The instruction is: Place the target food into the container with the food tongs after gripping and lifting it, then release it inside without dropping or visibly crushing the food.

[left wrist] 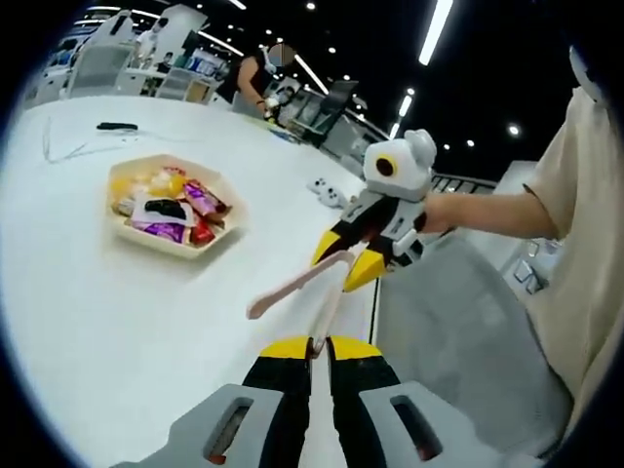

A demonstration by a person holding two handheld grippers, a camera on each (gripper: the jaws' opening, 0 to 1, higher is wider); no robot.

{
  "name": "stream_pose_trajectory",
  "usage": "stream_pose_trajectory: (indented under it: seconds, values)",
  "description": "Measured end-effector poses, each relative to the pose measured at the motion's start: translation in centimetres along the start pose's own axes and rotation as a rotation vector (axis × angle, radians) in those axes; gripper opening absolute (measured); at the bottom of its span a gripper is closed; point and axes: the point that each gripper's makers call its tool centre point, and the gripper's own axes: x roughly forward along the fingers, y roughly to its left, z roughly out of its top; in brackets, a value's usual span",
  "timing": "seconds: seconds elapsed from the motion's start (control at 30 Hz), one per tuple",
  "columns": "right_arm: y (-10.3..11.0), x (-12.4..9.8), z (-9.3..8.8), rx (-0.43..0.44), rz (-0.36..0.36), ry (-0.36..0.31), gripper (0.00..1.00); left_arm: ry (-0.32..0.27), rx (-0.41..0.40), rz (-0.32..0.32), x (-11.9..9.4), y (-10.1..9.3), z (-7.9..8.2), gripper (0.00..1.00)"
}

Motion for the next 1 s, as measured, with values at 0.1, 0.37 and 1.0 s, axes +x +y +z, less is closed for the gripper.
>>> stream_pose_trajectory:
  seconds: [0.1,0.37,1.0]
  values:
    - [-0.2,0.1,0.1,-0.009,0.008,0.006,0.25,0.004,0.000,-0.001,0.1,0.1,0.0,0.03]
    - [-0.6,0.7,0.6,-0.027,0.019,0.017,0.25,-0.011,-0.009,0.020,0.0,0.9,0.0,0.04]
    - [-2.2,2.2,-0.2,-0.076,-0.040,0.079,0.26,0.011,-0.047,0.068,1.2,2.7,-1.5,0.05]
